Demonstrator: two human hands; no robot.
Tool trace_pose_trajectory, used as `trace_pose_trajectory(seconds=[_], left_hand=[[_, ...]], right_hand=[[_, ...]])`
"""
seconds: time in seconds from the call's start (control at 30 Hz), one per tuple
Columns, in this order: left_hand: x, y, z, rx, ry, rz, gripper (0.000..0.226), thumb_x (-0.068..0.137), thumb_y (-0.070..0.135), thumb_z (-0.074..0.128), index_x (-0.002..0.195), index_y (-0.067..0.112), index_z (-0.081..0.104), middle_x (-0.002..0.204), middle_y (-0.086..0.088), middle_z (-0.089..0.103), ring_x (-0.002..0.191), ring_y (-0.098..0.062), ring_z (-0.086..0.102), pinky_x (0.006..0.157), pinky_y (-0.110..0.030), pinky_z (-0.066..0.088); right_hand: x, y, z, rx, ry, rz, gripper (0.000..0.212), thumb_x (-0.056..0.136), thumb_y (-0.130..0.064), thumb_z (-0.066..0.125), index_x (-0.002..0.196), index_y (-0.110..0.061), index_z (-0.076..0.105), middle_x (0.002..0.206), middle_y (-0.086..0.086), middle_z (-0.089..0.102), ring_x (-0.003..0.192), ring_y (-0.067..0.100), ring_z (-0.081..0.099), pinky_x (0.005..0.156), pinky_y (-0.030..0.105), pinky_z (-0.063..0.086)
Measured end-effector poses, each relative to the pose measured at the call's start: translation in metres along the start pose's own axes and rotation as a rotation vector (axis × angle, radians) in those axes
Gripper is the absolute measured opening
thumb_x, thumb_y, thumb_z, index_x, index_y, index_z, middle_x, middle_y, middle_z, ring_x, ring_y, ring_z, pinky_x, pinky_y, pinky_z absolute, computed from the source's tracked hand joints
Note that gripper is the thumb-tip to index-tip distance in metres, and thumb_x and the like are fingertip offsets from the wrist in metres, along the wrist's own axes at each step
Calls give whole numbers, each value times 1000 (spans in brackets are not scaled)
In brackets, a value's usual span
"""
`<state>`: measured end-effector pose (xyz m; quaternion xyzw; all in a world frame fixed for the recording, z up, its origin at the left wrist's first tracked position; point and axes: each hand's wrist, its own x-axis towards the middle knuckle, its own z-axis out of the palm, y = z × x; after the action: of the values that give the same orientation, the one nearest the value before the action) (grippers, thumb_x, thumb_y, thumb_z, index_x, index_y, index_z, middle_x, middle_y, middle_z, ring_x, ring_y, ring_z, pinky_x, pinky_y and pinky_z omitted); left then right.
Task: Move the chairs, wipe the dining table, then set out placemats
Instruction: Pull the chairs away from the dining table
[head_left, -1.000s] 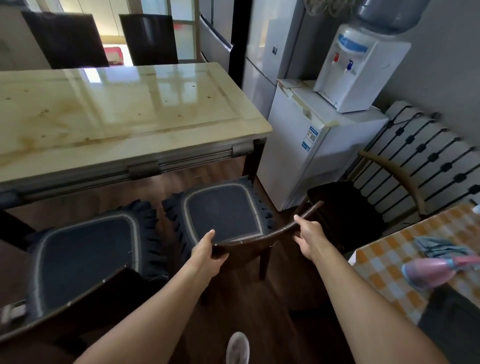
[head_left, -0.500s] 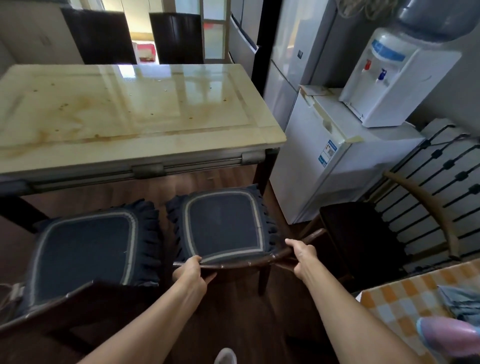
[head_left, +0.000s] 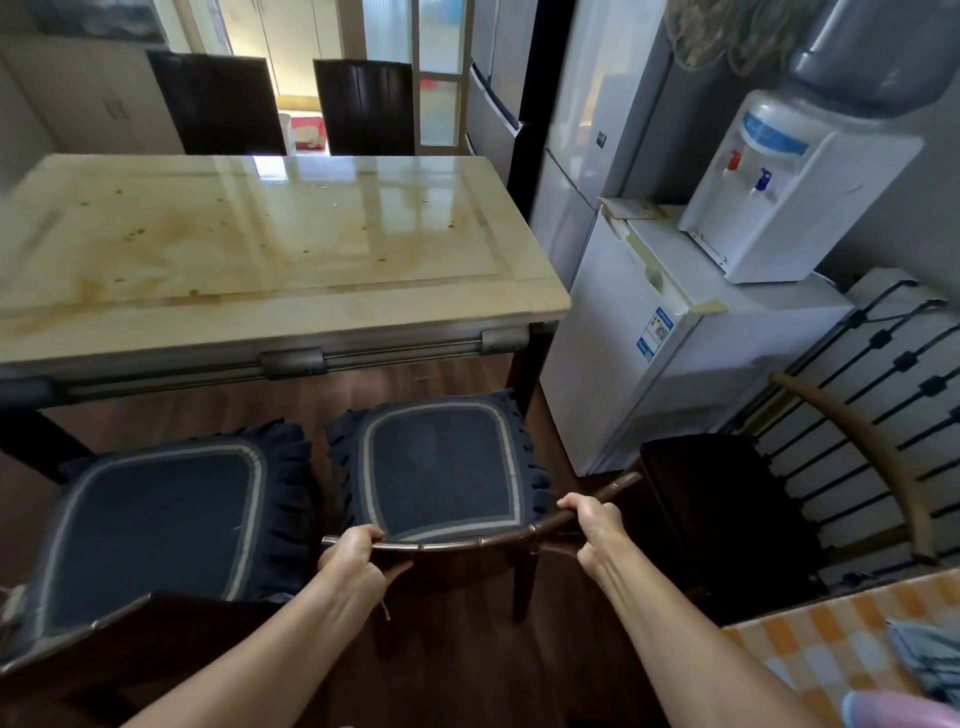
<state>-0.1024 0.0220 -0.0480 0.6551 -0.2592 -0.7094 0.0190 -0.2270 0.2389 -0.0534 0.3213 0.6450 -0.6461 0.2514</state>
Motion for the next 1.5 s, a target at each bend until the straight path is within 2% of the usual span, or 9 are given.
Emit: trace_pose_trajectory(seconds=[0.2,0.33,0.4,0.53,0.73,0.93,1.07,1.37,1.5], left_hand=[[7,26,23,-46,-12,-27,20,84,-9,54,72,3,42,124,-24,53,118,-41,50,84,-57,50],[22,49,37,-51,-13,-71,22,85,-7,54,69,2,42,79,-17,47,119,-39,50,83,-54,49],[29,59,47,-46,-22,-64,21,84,-7,53,69,2,42,74,-16,43,120,-38,50,82,-54,48],[37,88,66,-72,-42,-31,20,84,-8,53,70,1,41,79,-18,46,118,-41,50,79,-54,49],[55,136,94,-53,-24,-8,19,82,-10,53,72,2,42,129,-25,50,117,-43,49,81,-56,50],[77,184,127,-59,10,-34,12,83,-7,56,80,2,49,129,-25,48,117,-42,49,82,-54,52],[99,204,142,-60,14,-30,20,82,-6,56,98,5,52,129,-23,51,115,-40,50,77,-51,52],[136,254,182,-76,-10,-3,25,80,-8,56,101,5,51,121,-24,51,114,-44,50,75,-53,52],[145,265,200,-70,-23,15,20,80,-9,54,96,4,50,110,-22,49,115,-44,49,71,-53,51]], right_hand=[[8,-26,22,-14,1,-50,17,79,3,58,83,-4,43,88,20,51,75,35,56,54,50,54],[13,-43,43,-1,-11,-42,20,81,3,56,79,-8,40,85,17,50,69,30,55,48,43,53],[20,-52,52,3,-5,-38,21,81,3,56,78,-8,39,80,16,49,66,29,54,48,43,52],[42,-71,76,13,-5,-60,21,80,4,56,77,-8,39,79,17,49,68,32,55,54,49,54],[71,-104,120,9,-7,-71,18,82,4,55,78,-6,40,87,20,49,73,34,56,58,57,53],[102,-134,161,-10,-12,-76,14,82,2,56,82,-4,43,95,23,51,73,34,58,50,50,54],[123,-145,181,2,-21,-64,15,83,2,56,82,-5,43,97,24,51,83,38,59,60,58,54],[171,-180,226,1,-39,-75,16,80,3,56,86,-4,44,94,24,52,84,41,59,59,61,54],[185,-197,237,0,-42,-75,17,81,4,56,87,-4,42,80,19,50,71,36,57,51,59,53]])
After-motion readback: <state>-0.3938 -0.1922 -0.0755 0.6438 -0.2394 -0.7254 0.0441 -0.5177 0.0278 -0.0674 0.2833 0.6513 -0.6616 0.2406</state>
